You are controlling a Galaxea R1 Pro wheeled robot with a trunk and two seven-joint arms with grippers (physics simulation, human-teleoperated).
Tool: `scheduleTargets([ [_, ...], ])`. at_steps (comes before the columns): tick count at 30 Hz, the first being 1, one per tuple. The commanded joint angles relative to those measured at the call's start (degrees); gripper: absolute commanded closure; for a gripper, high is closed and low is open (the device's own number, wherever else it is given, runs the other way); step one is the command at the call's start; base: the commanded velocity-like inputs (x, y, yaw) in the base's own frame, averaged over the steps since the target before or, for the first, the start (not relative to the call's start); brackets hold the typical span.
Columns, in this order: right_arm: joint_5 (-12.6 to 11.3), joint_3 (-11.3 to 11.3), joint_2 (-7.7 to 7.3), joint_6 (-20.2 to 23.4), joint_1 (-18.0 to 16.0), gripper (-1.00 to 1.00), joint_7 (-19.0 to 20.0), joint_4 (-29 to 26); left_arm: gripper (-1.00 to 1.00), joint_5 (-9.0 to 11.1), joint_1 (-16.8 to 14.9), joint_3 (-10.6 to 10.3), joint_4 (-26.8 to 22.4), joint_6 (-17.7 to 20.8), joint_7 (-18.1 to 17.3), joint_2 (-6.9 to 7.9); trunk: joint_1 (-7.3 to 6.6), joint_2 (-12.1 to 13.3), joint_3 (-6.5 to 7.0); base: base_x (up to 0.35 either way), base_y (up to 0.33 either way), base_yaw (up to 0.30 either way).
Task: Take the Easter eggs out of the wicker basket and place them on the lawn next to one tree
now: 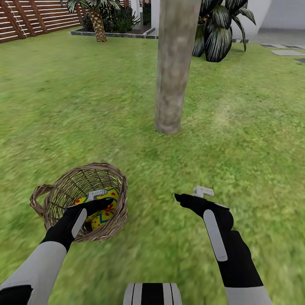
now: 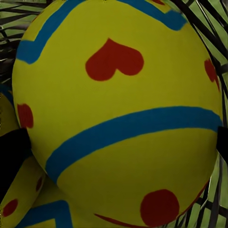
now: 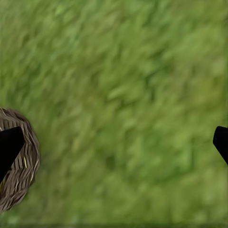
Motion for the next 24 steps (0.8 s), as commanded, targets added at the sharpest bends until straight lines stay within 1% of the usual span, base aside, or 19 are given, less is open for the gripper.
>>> scheduleTargets([
  [1,-0.60,0.02,0.00,0.16,-0.03,-1.00,-0.57,-0.06,1.00,0.16,-0.02,0.19,-0.08,0.40,-0.14,-0.01,-0.01,-0.02,-0.04,0.000,0.000,0.000],
  [6,-0.60,0.03,0.00,0.15,-0.03,-1.00,-0.57,-0.06,1.00,0.16,-0.05,0.21,-0.03,0.42,-0.18,-0.01,-0.01,-0.02,-0.04,0.000,0.000,0.000],
  [8,-0.60,0.04,0.00,0.15,-0.03,-1.00,-0.57,-0.06,1.00,0.16,-0.05,0.23,0.00,0.47,-0.18,-0.01,-0.06,0.01,0.40,0.000,0.000,0.000],
  [16,-0.60,0.05,0.00,0.15,-0.03,-1.00,-0.57,-0.06,1.00,0.16,-0.06,0.25,0.01,1.05,-0.10,-0.01,-0.06,0.01,0.40,0.000,0.000,0.000],
  [18,-0.60,0.04,0.00,0.15,-0.03,-1.00,-0.57,-0.06,1.00,0.14,-0.06,0.21,0.07,1.19,-0.10,-0.01,-0.11,0.04,0.85,0.000,0.000,0.000],
  [24,-0.60,0.05,0.00,0.15,-0.03,-1.00,-0.57,-0.06,1.00,0.16,-0.06,0.19,0.24,1.38,-0.11,-0.01,-0.11,0.04,0.85,0.000,0.000,0.000],
])
